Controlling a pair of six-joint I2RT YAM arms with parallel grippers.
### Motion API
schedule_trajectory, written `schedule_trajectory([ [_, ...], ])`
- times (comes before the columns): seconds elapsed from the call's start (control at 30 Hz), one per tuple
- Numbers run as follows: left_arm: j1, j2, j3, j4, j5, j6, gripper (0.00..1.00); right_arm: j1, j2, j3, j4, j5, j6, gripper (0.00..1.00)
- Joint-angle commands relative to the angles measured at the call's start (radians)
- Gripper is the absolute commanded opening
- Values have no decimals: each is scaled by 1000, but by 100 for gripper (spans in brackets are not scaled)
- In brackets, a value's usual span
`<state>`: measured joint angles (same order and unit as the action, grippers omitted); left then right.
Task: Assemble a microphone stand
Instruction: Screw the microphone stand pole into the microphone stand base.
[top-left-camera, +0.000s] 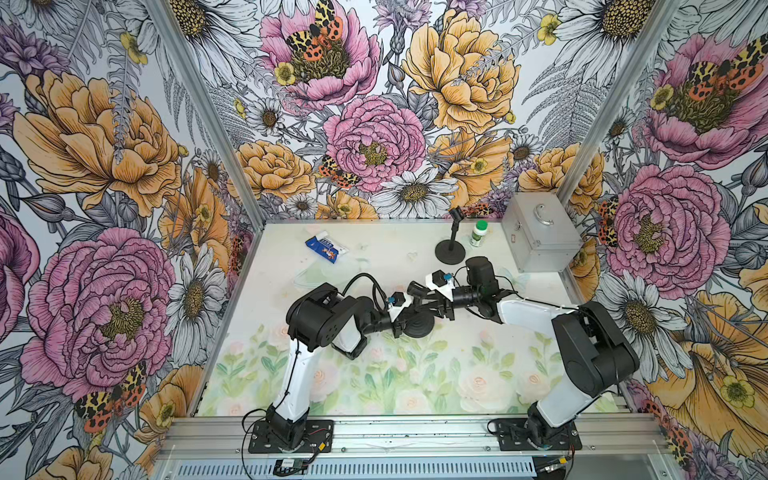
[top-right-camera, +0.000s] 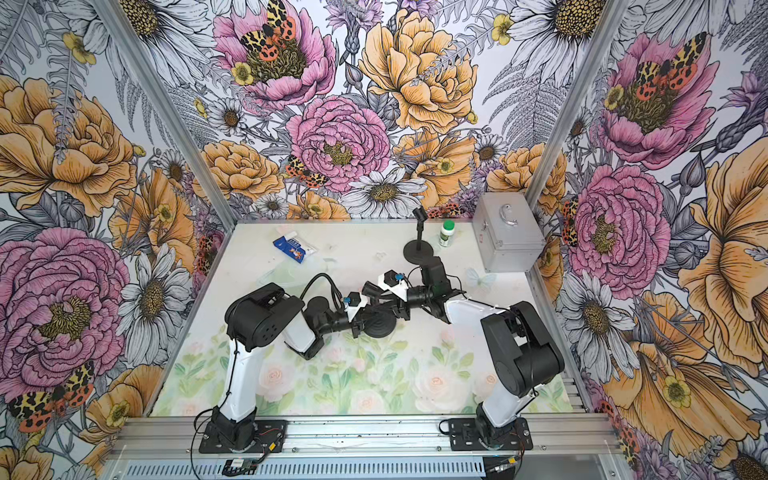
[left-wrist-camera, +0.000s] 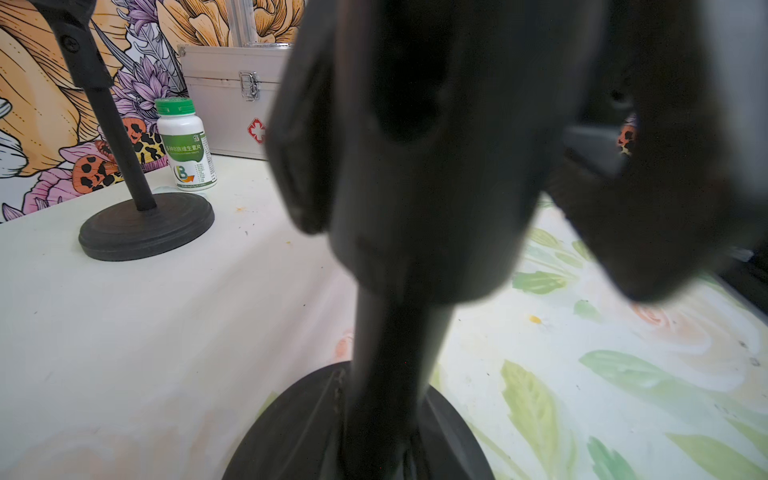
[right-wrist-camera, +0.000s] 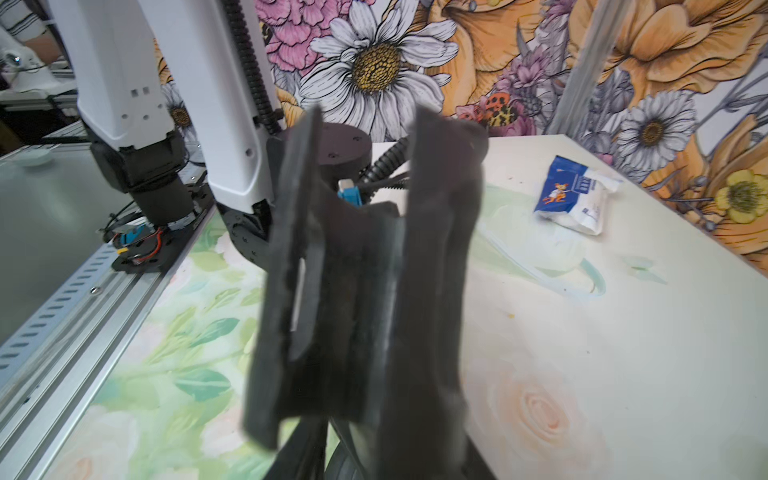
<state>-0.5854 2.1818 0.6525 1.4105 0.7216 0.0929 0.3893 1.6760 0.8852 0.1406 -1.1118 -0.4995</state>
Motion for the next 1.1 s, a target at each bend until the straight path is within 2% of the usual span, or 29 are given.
schedule_trajectory([
  [0.0, -2, 18, -4, 2, 16, 3, 24, -5, 41, 65, -194, -175, -126, 40],
  [0.13, -2, 18, -4, 1, 16, 3, 24, -12, 76, 92, -196, -207, -126, 40],
  [0.3, -2, 18, -3, 1, 16, 3, 24, -12, 102, 92, -196, -135, -126, 39],
  [0.33, -2, 18, -4, 2, 16, 3, 24, -11, 109, 93, -195, -114, -119, 36],
  [0.43, -2, 18, -4, 1, 16, 2, 24, -11, 107, 94, -189, -56, -96, 19],
  [0.5, -2, 17, -4, 2, 14, 1, 24, -10, 97, 75, -138, 3, -34, 10],
  [0.53, -2, 17, -4, 1, 13, 1, 24, -9, 89, 58, -87, 60, 28, 3],
  [0.6, -2, 17, -6, 2, 6, 1, 24, -7, 67, -7, 72, 193, 183, 0],
  [0.7, -10, 17, -10, 2, -18, 13, 24, 7, 19, -162, 404, 546, 449, 0],
  [0.77, -13, 18, -11, 1, -29, 15, 23, 51, -20, -300, 612, 869, 611, 0],
  [0.83, -13, 18, -11, 1, -32, 15, 23, 142, -51, -384, 686, 1151, 654, 0],
  [0.9, -14, 16, -14, 2, -35, 18, 23, 243, -63, -412, 693, 1341, 628, 0],
  [0.97, -14, 16, -13, 2, -36, 18, 24, 307, -50, -409, 692, 1406, 621, 0],
  [1.07, -14, 16, -14, 2, -36, 18, 22, 339, -28, -389, 690, 1346, 585, 0],
])
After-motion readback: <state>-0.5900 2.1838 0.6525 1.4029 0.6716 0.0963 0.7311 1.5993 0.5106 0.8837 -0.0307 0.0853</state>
